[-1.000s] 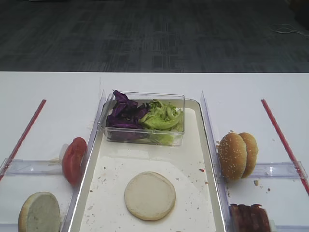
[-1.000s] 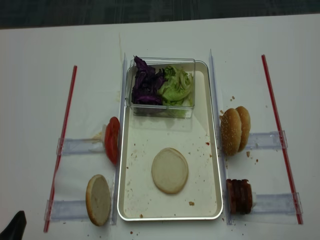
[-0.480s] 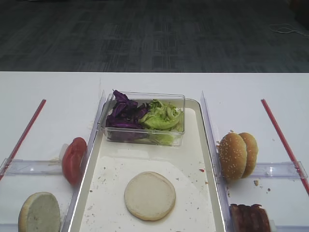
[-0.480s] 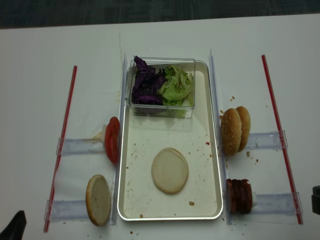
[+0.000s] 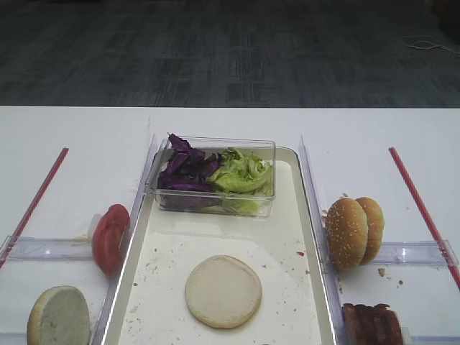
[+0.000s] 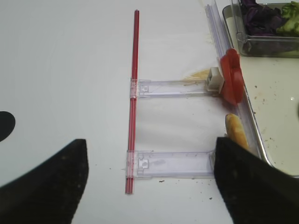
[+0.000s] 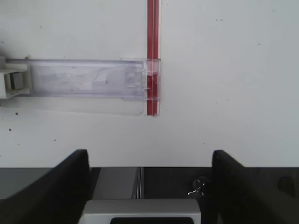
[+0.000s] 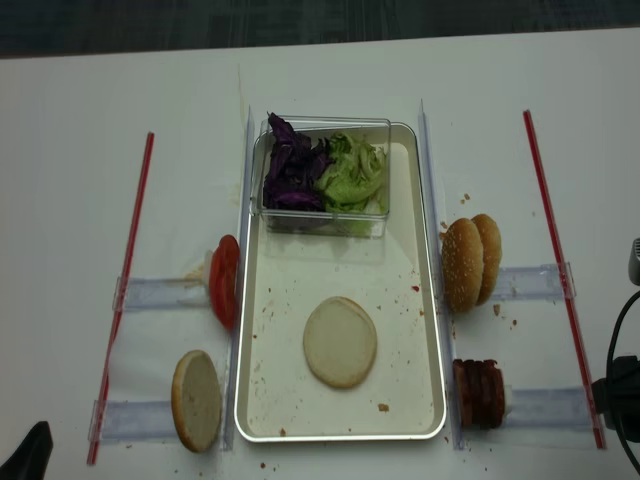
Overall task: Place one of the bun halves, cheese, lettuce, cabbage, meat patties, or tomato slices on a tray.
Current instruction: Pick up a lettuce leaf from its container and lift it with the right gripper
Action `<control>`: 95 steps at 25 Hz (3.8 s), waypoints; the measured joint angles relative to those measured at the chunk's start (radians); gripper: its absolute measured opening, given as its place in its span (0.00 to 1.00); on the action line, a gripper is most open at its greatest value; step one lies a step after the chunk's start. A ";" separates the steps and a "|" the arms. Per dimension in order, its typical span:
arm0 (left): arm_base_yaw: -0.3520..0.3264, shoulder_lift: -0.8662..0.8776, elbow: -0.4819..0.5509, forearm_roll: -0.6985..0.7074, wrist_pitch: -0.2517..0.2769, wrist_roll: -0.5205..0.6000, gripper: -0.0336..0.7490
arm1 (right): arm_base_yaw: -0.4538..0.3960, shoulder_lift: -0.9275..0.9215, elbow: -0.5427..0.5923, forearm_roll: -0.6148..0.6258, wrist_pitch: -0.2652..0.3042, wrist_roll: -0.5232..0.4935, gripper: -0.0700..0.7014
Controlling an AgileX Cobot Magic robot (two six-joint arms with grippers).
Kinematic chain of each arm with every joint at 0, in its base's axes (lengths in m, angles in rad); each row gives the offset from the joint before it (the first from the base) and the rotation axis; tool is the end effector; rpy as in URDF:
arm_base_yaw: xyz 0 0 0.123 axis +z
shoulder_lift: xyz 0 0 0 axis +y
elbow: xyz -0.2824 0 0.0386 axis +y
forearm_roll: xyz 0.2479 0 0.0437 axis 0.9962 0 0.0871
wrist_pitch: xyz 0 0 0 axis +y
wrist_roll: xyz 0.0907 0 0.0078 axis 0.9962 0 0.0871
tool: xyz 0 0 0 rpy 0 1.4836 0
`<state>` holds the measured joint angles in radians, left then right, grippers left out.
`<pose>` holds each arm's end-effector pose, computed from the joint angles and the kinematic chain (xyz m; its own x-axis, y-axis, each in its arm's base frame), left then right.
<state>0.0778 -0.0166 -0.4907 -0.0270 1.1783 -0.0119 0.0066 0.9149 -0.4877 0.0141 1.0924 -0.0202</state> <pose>-0.0115 -0.0032 0.2653 -0.5480 -0.0650 -0.8339 -0.0691 0.9971 -0.0323 0.1145 0.0019 0.2172 -0.9902 -0.0202 -0.1381 -0.0219 0.9997 0.0105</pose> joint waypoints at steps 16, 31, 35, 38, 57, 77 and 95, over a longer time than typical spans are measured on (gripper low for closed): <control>0.000 0.000 0.000 0.000 0.000 0.000 0.74 | 0.000 0.338 -0.177 0.005 -0.117 -0.005 0.83; 0.000 0.000 0.000 0.000 0.000 0.000 0.74 | 0.000 0.854 -0.796 -0.033 -0.083 -0.037 0.83; 0.000 0.000 0.000 0.000 0.000 0.000 0.74 | 0.000 0.967 -0.946 -0.036 -0.057 -0.035 0.83; 0.000 0.000 0.000 0.000 0.000 0.000 0.74 | 0.000 1.025 -1.014 -0.034 -0.048 -0.031 0.83; 0.000 0.000 0.000 0.000 0.000 0.000 0.74 | 0.019 1.067 -1.057 0.073 -0.034 -0.035 0.83; 0.000 0.000 0.000 0.001 0.000 0.000 0.74 | 0.561 1.067 -1.057 0.107 -0.177 -0.040 0.82; 0.000 0.000 0.000 0.001 0.000 0.000 0.74 | 0.575 1.176 -1.057 0.112 -0.383 -0.040 0.78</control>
<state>0.0778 -0.0166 -0.4907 -0.0255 1.1783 -0.0119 0.5816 2.0908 -1.5451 0.1262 0.7096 -0.0603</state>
